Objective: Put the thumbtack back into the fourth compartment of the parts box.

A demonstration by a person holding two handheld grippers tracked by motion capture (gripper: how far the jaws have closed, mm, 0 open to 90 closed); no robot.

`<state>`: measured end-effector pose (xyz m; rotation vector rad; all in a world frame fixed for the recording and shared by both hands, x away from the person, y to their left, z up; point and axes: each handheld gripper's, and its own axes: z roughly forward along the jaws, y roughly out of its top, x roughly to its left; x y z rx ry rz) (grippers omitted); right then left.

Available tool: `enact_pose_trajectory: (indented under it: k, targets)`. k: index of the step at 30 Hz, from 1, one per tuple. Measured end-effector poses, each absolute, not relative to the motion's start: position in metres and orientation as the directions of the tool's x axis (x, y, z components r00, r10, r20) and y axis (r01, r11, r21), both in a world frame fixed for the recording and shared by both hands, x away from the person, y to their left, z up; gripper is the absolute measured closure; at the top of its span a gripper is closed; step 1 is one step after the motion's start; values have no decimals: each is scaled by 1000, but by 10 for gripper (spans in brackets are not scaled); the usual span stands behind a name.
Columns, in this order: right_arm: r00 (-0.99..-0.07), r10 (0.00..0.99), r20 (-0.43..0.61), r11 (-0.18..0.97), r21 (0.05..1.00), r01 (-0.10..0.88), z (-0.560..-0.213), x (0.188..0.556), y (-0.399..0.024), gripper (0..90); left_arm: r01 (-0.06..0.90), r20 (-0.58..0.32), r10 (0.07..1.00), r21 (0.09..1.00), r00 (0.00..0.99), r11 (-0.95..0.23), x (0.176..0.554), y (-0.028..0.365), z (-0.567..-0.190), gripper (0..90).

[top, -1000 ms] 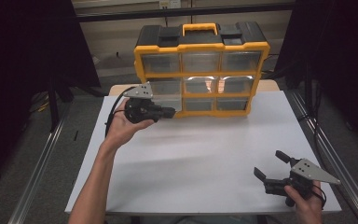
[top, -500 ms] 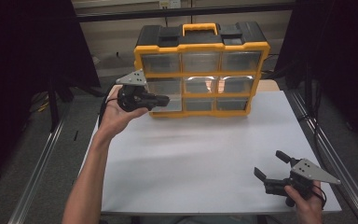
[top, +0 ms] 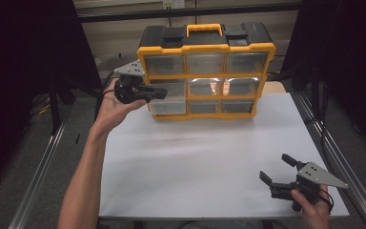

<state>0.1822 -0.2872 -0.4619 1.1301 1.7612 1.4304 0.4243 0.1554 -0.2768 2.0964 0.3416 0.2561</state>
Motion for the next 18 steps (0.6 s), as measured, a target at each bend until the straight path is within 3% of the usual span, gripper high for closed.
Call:
enact_pose_trajectory:
  k: [18]
  targets:
    - [-461,885,63,59,968,245,-462,182,-288,8,183,52,389,820,920,-542,450,152,-263,856]
